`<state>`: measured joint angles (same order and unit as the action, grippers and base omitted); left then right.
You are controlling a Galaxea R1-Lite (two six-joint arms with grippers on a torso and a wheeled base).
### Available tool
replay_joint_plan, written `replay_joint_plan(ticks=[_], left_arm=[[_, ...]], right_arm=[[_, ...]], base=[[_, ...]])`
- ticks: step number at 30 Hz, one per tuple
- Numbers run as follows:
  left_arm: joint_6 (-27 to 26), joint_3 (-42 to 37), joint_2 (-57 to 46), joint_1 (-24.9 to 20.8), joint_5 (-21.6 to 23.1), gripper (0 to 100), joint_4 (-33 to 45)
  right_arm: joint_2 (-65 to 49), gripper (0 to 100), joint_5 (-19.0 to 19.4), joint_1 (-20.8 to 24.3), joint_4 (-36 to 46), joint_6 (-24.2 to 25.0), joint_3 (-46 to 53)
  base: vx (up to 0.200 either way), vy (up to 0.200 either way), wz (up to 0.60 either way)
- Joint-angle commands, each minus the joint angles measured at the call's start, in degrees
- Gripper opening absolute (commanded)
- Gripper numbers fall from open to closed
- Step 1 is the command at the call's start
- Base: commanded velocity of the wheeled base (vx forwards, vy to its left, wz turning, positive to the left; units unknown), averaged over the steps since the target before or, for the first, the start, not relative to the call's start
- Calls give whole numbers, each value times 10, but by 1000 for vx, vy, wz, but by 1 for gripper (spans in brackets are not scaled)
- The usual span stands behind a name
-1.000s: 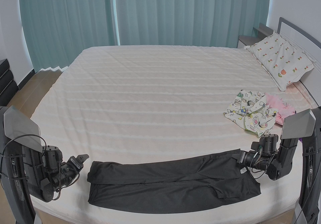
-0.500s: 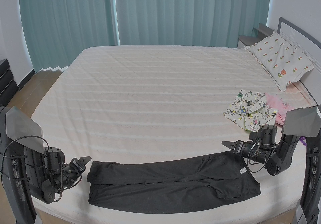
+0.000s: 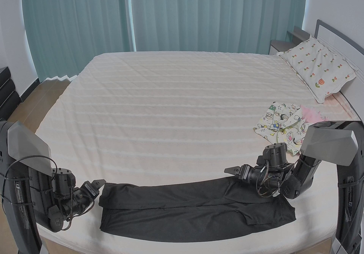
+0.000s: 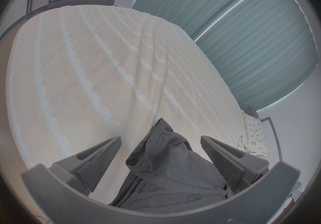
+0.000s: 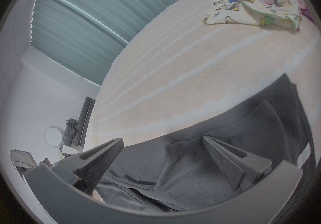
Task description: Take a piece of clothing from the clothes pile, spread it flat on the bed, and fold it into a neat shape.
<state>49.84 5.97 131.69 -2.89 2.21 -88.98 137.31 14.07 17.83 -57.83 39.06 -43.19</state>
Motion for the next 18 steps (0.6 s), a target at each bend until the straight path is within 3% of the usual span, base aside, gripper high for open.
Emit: replay_joint_plan(ticks=[1,10,18], left_arm=[[0,0,1,0,0,100,-10],[-2,0,2,0,0,100,-10],[-2,0,2,1,0,100,-10]], right_arm=[[10,100,1,8,3,1,-14],[-11,100,-19,10,4,1,-17],[-36,100,-19,25,1,11,36]], base=[[0,0,0],[0,0,0],[0,0,0]])
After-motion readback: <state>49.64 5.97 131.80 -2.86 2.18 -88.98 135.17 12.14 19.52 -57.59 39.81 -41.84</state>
